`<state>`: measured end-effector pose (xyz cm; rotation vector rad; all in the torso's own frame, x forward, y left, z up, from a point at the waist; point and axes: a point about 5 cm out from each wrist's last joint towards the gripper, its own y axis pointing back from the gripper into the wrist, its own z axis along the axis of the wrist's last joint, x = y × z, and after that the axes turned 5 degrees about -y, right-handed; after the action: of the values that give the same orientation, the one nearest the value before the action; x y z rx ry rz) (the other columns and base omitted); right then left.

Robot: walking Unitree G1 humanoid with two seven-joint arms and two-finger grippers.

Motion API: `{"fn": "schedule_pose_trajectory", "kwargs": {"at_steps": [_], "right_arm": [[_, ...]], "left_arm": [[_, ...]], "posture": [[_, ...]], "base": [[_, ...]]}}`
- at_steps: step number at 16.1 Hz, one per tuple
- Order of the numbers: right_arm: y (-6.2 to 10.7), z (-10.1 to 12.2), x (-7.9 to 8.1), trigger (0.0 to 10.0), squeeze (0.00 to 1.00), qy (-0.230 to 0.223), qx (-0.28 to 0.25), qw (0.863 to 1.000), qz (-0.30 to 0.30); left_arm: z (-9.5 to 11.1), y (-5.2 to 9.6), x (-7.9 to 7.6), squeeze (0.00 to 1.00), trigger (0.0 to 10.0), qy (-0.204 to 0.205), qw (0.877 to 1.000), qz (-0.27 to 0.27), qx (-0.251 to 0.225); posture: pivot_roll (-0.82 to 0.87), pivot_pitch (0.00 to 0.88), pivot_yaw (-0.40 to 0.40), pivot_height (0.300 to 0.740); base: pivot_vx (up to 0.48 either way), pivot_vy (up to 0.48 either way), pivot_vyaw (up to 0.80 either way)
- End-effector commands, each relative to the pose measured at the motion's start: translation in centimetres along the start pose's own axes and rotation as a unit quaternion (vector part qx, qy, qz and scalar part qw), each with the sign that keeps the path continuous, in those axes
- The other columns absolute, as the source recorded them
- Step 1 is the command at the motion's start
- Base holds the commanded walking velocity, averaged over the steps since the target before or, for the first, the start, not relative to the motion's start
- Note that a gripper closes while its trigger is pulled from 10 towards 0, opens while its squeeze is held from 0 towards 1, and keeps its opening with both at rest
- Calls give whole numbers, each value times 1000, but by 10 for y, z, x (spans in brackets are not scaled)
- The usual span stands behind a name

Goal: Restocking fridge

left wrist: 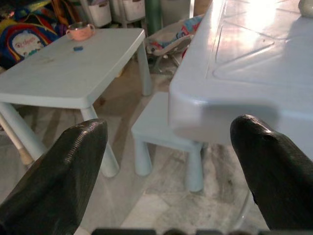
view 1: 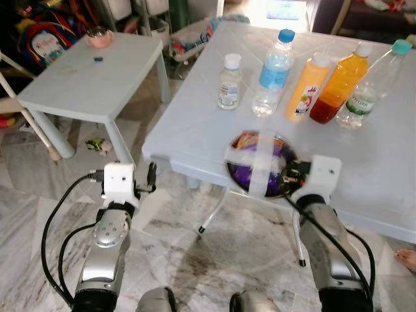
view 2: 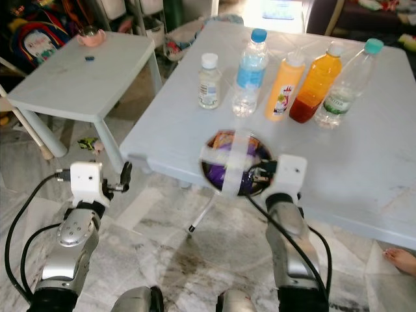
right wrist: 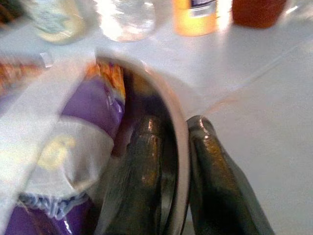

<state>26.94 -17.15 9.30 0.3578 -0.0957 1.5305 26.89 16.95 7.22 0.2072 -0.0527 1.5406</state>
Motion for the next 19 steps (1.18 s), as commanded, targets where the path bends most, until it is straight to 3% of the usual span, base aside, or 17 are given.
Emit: {"fn": "schedule_pose_trajectory", "kwargs": {"at_steps": [1, 3, 12, 19], "right_arm": [[1, 0, 6, 10000, 0, 10, -9, 1000, 20], [0, 1, 6, 10000, 0, -7, -25, 1000, 15], [-14, 7, 16, 10000, 0, -27, -44, 997, 50], [-17, 7, 18, 10000, 0, -21, -48, 997, 54]], "left_arm": [[0, 1, 8, 0, 10000, 0, 1000, 10, -3], [-8, 4, 17, 0, 10000, -2, 999, 29, 14], [0, -11, -14, 0, 10000, 4, 1000, -10, -4], [3, -18, -17, 0, 10000, -1, 1000, -18, -9]], "posture": [[-105, 0, 54, 740], [-103, 0, 58, 740], [-125, 0, 69, 740], [-131, 0, 76, 740]], "base": [[0, 0, 0], [0, 0, 0], [-107, 0, 762], [-320, 0, 800]]}}
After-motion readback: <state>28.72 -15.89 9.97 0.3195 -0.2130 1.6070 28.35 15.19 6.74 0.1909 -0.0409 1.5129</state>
